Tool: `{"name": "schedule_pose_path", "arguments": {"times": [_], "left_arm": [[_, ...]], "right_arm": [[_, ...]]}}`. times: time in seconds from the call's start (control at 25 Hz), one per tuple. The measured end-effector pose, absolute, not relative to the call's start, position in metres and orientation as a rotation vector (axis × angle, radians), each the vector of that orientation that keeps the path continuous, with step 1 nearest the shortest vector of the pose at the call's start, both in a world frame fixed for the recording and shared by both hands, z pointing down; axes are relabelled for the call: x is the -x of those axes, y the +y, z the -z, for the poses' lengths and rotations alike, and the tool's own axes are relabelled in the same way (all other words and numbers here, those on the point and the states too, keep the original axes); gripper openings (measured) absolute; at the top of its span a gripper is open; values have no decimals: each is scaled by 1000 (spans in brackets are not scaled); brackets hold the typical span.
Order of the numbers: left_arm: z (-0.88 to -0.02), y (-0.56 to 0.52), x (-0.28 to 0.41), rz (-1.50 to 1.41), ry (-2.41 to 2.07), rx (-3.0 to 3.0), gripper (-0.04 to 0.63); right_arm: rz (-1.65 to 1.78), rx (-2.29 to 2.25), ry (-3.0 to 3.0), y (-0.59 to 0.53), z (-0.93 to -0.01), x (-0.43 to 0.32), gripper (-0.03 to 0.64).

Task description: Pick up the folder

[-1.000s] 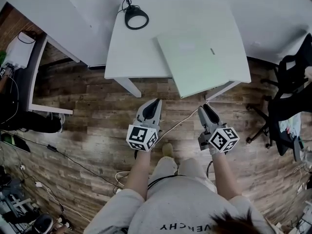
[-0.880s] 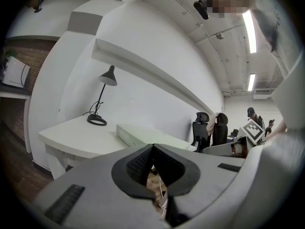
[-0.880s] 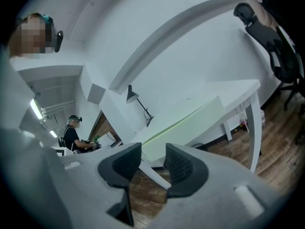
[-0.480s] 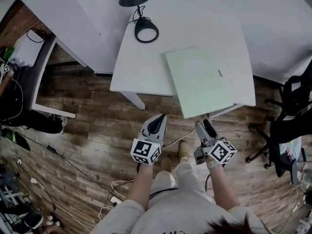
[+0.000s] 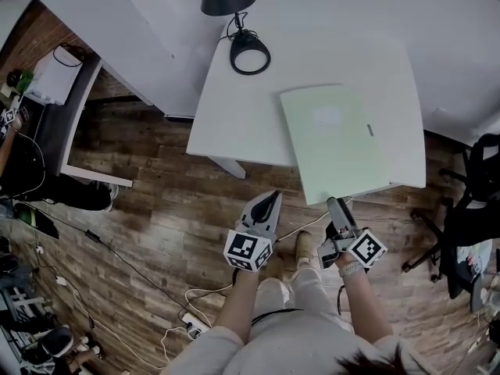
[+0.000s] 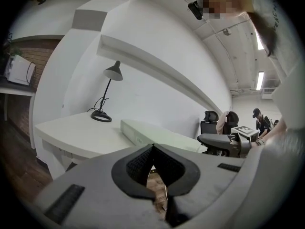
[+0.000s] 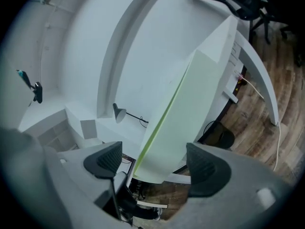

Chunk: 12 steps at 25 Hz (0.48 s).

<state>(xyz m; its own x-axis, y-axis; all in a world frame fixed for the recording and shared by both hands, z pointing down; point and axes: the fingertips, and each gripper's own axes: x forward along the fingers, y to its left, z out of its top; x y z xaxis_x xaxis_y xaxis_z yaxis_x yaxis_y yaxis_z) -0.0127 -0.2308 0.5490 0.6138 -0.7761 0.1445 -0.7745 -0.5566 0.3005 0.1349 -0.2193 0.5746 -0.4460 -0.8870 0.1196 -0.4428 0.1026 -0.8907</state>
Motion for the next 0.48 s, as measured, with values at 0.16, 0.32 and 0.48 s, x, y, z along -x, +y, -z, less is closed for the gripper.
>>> {"name": "schedule_pose_path", "arguments": {"times": [0.16,0.32,0.48], "left_arm": [[-556,-237,10,4,-1253,-2496,-3],[-562,-240,4,-6,-1245,-2494,-2],[-564,-246,0,-6,-1248,-2496,-2]], "right_arm": [[1328,1302,1871,-223,-580,-142,410],[1376,1302,1793,-223,-596,-147,410],[1414,1307,1710,-229,-608,-154,421]]}}
